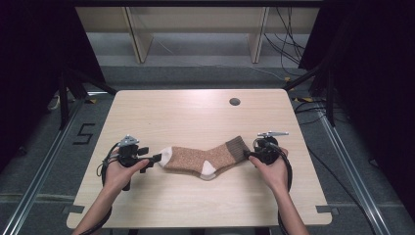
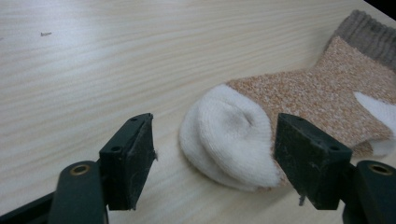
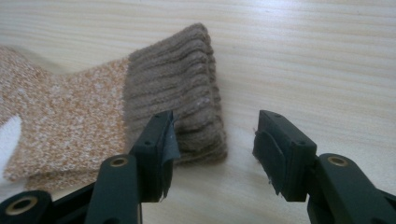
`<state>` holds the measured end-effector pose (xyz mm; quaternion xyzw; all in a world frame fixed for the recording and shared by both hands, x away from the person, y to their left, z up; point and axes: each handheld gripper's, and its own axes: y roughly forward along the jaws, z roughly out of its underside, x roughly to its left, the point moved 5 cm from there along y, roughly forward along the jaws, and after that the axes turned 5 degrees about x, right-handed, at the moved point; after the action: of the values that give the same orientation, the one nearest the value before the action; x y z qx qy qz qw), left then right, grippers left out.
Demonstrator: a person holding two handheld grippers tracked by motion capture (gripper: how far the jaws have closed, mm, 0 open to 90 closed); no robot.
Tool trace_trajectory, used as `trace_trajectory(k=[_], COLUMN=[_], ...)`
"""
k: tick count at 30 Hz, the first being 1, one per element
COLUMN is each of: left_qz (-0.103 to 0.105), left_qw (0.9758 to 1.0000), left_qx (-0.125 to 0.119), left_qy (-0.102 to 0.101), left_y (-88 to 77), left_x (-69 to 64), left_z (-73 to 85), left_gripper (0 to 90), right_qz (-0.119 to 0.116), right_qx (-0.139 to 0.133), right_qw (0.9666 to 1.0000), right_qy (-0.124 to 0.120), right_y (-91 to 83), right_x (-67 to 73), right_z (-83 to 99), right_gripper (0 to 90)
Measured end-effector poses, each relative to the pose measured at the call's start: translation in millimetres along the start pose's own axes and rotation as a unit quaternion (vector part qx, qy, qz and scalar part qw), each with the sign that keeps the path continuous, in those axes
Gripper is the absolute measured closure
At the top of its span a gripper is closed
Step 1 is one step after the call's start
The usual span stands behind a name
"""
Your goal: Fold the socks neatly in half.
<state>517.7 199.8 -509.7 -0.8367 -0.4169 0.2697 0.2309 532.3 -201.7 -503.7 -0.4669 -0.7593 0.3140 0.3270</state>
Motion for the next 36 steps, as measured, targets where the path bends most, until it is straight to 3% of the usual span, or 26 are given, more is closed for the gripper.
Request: trace_trajectory(k=[3, 6, 7, 8, 10, 13, 14, 15, 17, 19, 21, 22, 24, 25, 29, 31, 33, 36], left_qz=[0.006, 0.014, 0.016, 0.015, 0.015, 0.016, 0.016, 0.014, 0.015, 0.017, 0.016, 0.018, 0.016, 0.016, 0.014, 0.018, 0.018, 0.019], left_qw=[0.9999, 0.9997, 0.9997, 0.9997, 0.9997, 0.9995, 0.9991, 0.9991, 0.999, 0.9991, 0.9989, 0.9987, 0.9985, 0.9981, 0.9982, 0.998, 0.9977, 0.9973], left_qx=[-0.004, 0.001, 0.001, 0.003, 0.006, 0.017, 0.035, 0.037, 0.04, 0.035, 0.039, 0.044, 0.049, 0.059, 0.056, 0.059, 0.063, 0.071], left_qy=[-0.013, -0.018, -0.019, -0.017, -0.021, -0.021, -0.017, -0.016, -0.01, -0.018, -0.017, -0.019, -0.017, -0.011, -0.017, -0.013, -0.017, -0.007], left_y=[5.9, 8.0, 8.3, 8.5, 9.5, 11.9, 16.7, 18.3, 20.0, 22.8, 26.2, 29.3, 33.4, 34.0, 37.3, 38.0, 39.3, 38.5], left_x=[0.3, -3.9, -5.0, -5.7, -6.3, -5.3, -3.0, -2.2, -0.8, -1.3, -0.8, -0.9, -0.8, 0.1, -1.5, -1.2, -0.9, -0.6], left_z=[-2.1, -1.0, -0.6, 0.4, 2.5, 4.8, 8.0, 8.0, 6.7, 4.4, 3.0, 3.1, 4.0, 5.2, 6.0, 6.1, 6.6, 6.9], left_gripper=[26.4, 26.2, 26.0, 26.0, 25.7, 24.2, 23.9, 24.0, 24.1, 24.0, 23.9, 23.8, 23.5, 23.4, 23.3, 23.6, 23.8, 25.2], right_qz=[-0.004, 0.004, -0.004, -0.004, -0.001, 0.003, 0.003, -0.007, -0.01, -0.011, -0.003, -0.014, -0.012, -0.003, 0.006, -0.001, 0.003, -0.006], right_qx=[0.001, -0.001, 0.0, -0.002, -0.002, 0.009, 0.017, 0.015, 0.024, 0.029, 0.031, 0.032, 0.026, 0.023, 0.027, 0.029, 0.026, 0.031], right_qw=[0.9996, 0.9997, 0.9998, 0.9996, 1.0, 0.9998, 0.9989, 0.9998, 0.999, 0.9985, 0.9988, 0.9986, 0.9995, 0.9997, 0.9996, 0.9996, 0.9997, 0.9995], right_qy=[0.029, 0.023, 0.017, 0.027, 0.008, 0.015, 0.044, 0.014, 0.037, 0.045, 0.038, 0.039, 0.013, 0.011, -0.009, 0.002, 0.001, 0.001], right_y=[-2.4, -2.4, -1.6, -0.7, 2.1, 5.6, 6.7, 8.5, 10.8, 14.2, 17.6, 17.9, 21.0, 21.9, 22.3, 24.1, 24.4, 24.9], right_x=[6.2, 5.4, 5.9, 8.2, 6.0, 5.0, 8.6, 3.3, 6.3, 7.2, 5.4, 6.8, 4.3, 3.7, 5.9, 8.1, 6.7, 6.0], right_z=[0.1, -0.5, -1.1, -2.2, -4.5, -7.5, -7.1, -8.9, -9.0, -9.2, -9.8, -9.8, -10.7, -10.9, -9.8, -8.8, -8.4, -7.1], right_gripper=[47.0, 46.9, 46.9, 46.8, 46.6, 46.0, 45.7, 45.4, 45.2, 45.3, 46.1, 46.7, 49.1, 50.1, 55.3, 56.1, 56.3, 56.3])
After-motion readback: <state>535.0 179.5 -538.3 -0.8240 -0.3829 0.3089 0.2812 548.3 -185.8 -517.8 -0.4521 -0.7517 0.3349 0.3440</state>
